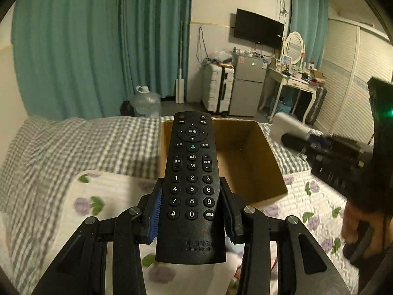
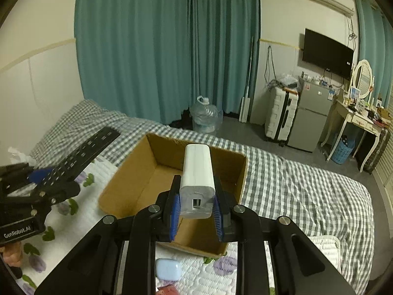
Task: Organize rigid objects
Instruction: 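Lift the remote with the left tool while the right tool carries the power bank toward the box, then open both tools to drop the remote and power bank into the box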
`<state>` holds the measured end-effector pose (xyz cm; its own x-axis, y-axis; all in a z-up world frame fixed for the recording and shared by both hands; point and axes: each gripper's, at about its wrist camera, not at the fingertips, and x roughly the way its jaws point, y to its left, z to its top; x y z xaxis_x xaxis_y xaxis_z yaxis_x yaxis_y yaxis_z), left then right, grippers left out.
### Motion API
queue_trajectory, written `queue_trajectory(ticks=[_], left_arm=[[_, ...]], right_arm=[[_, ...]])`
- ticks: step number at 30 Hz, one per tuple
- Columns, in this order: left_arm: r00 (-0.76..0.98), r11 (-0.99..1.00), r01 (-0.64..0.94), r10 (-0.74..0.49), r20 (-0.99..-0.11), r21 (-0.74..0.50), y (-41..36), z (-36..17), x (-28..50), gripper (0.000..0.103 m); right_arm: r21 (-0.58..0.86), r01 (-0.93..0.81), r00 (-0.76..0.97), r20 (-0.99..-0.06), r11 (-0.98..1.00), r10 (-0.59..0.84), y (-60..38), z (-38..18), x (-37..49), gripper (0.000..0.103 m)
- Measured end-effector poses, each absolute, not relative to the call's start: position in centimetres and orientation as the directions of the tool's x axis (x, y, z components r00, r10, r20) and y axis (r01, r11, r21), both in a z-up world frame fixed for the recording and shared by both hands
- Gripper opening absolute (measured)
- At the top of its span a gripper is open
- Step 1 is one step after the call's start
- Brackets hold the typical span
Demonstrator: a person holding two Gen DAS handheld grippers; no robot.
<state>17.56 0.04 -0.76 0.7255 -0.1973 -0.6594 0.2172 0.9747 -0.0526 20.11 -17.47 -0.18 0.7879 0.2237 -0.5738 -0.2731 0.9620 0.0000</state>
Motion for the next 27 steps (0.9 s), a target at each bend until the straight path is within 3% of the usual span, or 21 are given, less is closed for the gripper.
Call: queue_trajectory(ticks=[14, 19, 20, 23, 27], left_arm=[[0.614, 0.967, 0.254, -0.176, -0.77, -0.018, -3.2, -8.7, 26.2, 0.042], [0.639, 0.969, 0.247, -0.164, -0.752, -0.002, -3.5, -8.0, 26.1, 0.046], [0.643, 0.969, 0.247, -0.164, -0.748, 0.0, -3.5, -7.6, 26.0, 0.048], [0.67, 0.973, 0.232, -0.15, -0.727, 0.014, -3.1, -5.7, 25.3, 0.057], [0.706, 0.977, 0.212, -0.155, -0.691, -0.003, -1.9, -2.9, 23.9, 0.06]], right_arm=[[0.059, -0.256, 0.669, -0.71, 0.965, 0.221, -18.8, -8.5, 26.7, 0.022], [0.03, -0.275, 0.675, -0.705, 0.961, 0.216, -18.3, -8.8, 27.0, 0.023], [0.031, -0.281, 0.679, -0.7, 0.959, 0.221, -18.3, -8.6, 26.9, 0.025], [0.006, -0.259, 0.716, -0.67, 0.966, 0.196, -18.7, -7.1, 26.0, 0.044], [-0.009, -0.23, 0.765, -0.62, 0.973, 0.175, -19.3, -4.2, 23.9, 0.051]])
